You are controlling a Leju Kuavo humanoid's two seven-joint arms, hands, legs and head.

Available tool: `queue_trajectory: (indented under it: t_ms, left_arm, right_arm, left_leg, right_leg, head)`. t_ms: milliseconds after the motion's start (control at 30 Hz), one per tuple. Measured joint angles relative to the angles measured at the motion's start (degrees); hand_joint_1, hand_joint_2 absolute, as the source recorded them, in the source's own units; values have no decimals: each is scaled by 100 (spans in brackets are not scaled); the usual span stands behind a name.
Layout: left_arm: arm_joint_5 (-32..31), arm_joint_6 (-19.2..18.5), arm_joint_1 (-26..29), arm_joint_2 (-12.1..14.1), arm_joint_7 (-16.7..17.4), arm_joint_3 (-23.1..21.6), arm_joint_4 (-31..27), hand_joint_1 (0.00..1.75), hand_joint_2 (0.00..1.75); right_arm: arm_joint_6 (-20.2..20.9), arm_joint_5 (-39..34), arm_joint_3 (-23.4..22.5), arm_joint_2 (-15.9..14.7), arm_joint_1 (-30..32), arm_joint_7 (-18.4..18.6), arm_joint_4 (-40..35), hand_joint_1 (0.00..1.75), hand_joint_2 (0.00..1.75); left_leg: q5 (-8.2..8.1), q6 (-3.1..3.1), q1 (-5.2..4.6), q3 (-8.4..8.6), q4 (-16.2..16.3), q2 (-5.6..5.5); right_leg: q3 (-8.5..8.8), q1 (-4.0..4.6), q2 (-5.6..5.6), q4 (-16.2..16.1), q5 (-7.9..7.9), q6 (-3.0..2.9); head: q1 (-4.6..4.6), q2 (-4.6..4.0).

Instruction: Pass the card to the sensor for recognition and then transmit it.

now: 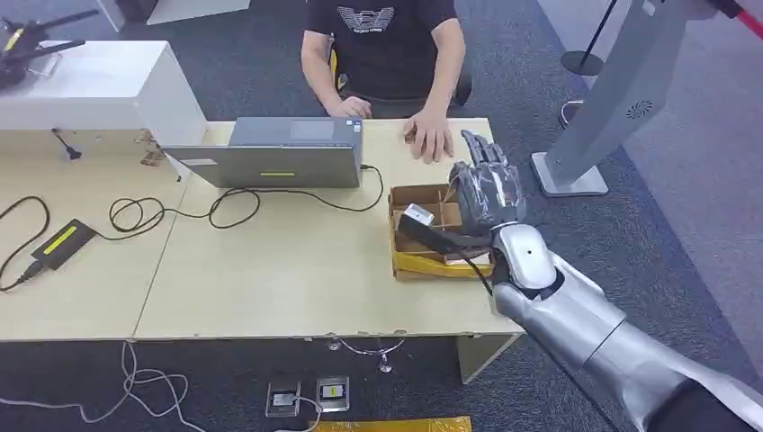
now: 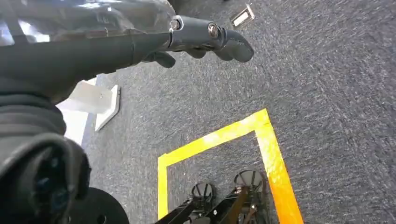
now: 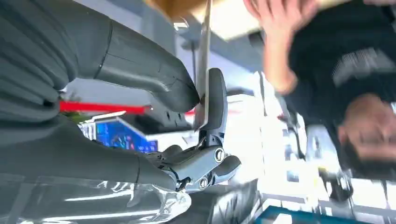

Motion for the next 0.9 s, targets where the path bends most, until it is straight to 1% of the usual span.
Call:
queue_trajectory:
  t_ms: [100, 233, 367, 433, 500, 633, 767, 900]
  left_arm:
    - [31, -50, 0, -2, -41, 0, 0, 0, 0]
    - [72, -87, 0, -20, -46, 0, 0, 0, 0]
    - [90, -140, -1, -31, -46, 0, 0, 0, 0]
    - [112, -168, -1, -31, -46, 0, 0, 0, 0]
    - [122, -190, -2, -33, -48, 0, 0, 0, 0]
    - [125, -232, -3, -52, -100, 0, 0, 0, 0]
    - [122, -251, -3, -76, -146, 0, 0, 0, 0]
    - [105, -251, -6, -79, -146, 0, 0, 0, 0]
  right_arm:
    - [13, 50, -105, 0, -177, -20, -198, 175, 175]
    - [-17, 85, -177, 4, -198, -68, -351, 175, 175]
    - [-162, 59, -236, 11, -209, -151, -393, 175, 175]
    - [-284, -38, -238, 28, -209, -267, -384, 175, 175]
    - [-437, -227, -240, 83, -209, -417, -310, 175, 175]
    - [-634, -437, -240, 231, -211, -599, -26, 175, 175]
    - [-752, -494, -242, 372, -215, -656, 335, 175, 175]
    - [-765, -501, -253, 501, -260, -662, 635, 175, 175]
  left_leg:
    - [0, 0, 2, 0, 0, 0]
    - [0, 0, 2, -2, 0, -1]
    - [0, 0, 2, -2, 0, -1]
    - [0, 0, 2, -5, 0, -1]
    - [0, 0, 2, -4, 0, -1]
    - [0, 0, 5, -4, -1, -2]
    - [0, -1, 6, -5, -1, -2]
    - [0, -1, 6, -5, 0, -2]
  right_leg:
    - [1, 2, -2, 0, 0, 0]
    - [1, 2, -2, 0, 0, 0]
    - [2, 2, -2, 0, 0, 0]
    - [1, 2, -2, 0, 0, 0]
    - [0, 2, -2, 0, 0, 0]
    - [1, 4, -3, 0, 0, 0]
    - [1, 4, -3, 0, 0, 0]
    - [0, 4, -3, 0, 0, 0]
  head:
    - [2, 0]
    - [2, 0]
    - [4, 0]
    - [2, 0]
    - [2, 2]
    - [2, 2]
    - [2, 2]
    - [2, 0]
